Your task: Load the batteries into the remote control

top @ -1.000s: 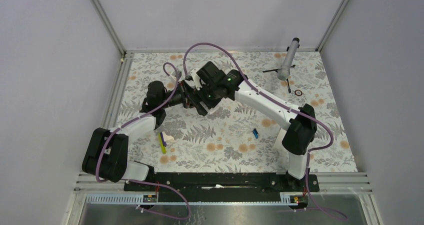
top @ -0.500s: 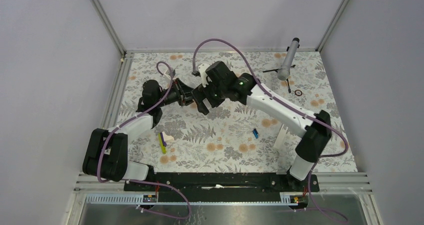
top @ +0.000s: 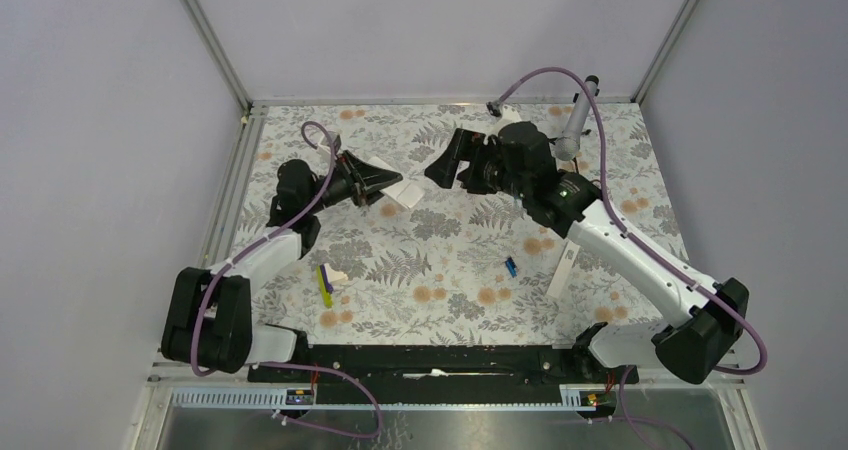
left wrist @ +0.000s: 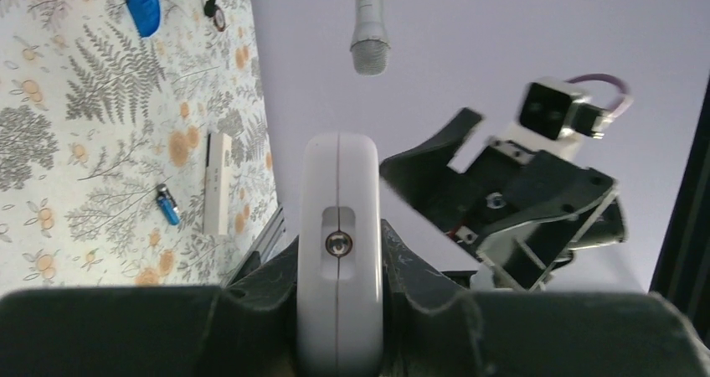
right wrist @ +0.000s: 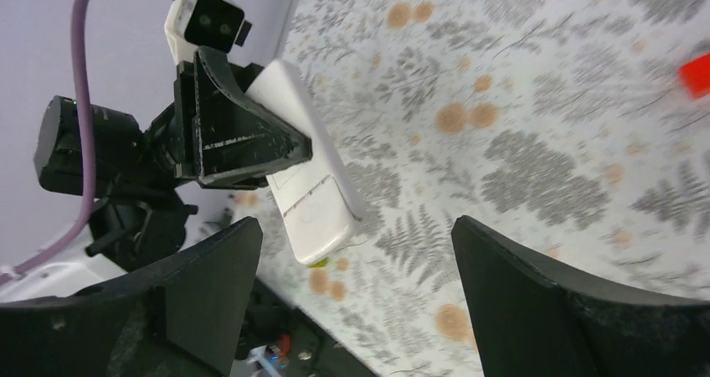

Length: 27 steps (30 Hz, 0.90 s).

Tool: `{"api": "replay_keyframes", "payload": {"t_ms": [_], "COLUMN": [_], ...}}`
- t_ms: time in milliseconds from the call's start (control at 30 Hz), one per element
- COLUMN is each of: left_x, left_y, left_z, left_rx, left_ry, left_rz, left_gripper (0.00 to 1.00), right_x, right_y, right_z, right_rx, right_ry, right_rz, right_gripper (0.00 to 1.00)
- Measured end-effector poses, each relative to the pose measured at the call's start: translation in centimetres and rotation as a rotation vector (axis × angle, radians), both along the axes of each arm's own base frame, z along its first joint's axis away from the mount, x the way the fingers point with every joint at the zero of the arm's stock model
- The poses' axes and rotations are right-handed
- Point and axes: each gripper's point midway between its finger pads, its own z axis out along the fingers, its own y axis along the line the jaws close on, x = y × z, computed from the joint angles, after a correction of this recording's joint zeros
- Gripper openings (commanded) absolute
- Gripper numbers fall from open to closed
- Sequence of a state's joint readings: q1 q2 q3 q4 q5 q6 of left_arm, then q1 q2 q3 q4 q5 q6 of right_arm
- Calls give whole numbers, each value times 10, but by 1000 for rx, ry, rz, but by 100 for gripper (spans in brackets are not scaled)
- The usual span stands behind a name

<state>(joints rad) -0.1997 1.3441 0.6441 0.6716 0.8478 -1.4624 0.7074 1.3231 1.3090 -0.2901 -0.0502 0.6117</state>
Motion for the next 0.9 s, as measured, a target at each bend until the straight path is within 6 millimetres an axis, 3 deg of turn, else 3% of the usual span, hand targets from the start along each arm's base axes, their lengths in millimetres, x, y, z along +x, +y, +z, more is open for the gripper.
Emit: {"api": "replay_keyframes", "payload": {"t_ms": [200,400,900], "left_x": [-2,3,7], "left_y": [5,7,11], "left_z": [25,29,46], "left_rx": [-39,-60,-142], "left_ry": [-31,-8,33], "left_rz": [48,81,121], "left_gripper": [0,0,0], "right_x": [-14,-21,-20], "right_y": [20,42,60], "right_z": [-15,-5,-16], "right_rx": [179,335,407], "right_ry": [152,194,267], "right_rz": [19,91,130], "right_gripper": [85,77,49]}}
